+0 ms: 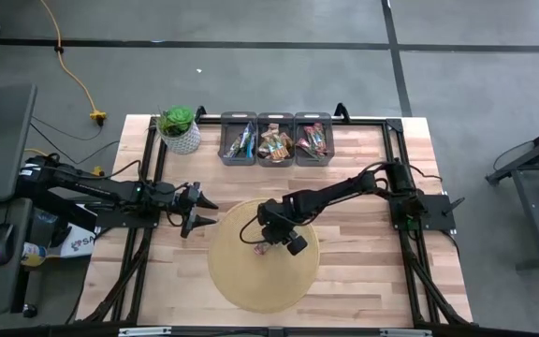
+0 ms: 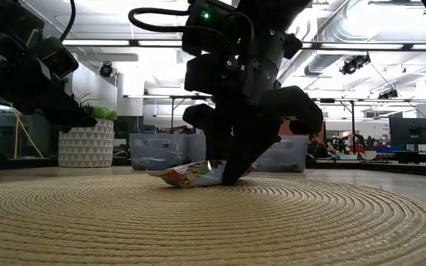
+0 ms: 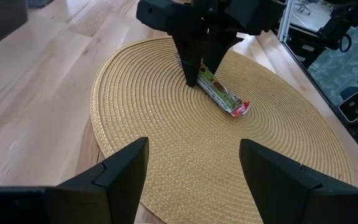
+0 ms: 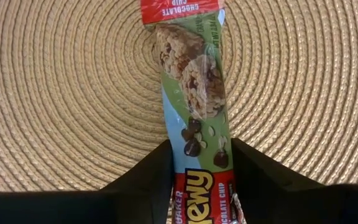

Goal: Pick and place Granola Bars by type
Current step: Put the red granola bar into the right black bin

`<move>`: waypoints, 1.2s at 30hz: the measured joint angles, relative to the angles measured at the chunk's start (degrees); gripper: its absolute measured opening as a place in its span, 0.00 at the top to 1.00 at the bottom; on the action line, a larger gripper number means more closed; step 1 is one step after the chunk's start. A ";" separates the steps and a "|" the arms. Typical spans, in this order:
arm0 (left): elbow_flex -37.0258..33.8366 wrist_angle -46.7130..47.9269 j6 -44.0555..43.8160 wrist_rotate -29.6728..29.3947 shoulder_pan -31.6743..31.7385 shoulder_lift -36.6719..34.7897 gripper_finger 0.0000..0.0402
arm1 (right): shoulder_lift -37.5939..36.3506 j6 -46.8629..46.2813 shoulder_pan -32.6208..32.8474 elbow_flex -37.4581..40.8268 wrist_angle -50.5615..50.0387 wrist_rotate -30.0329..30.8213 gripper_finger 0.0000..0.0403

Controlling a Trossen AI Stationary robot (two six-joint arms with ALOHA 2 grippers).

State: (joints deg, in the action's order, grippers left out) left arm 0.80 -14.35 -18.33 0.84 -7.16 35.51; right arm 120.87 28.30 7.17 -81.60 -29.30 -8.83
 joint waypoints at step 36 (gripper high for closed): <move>0.02 0.00 0.00 0.02 0.00 0.00 0.38 | -0.56 -6.90 -0.09 -0.47 0.72 1.20 0.82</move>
State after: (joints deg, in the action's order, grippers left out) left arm 0.82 -14.35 -18.33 0.86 -7.16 35.51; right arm 120.31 21.40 7.08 -82.08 -28.58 -7.63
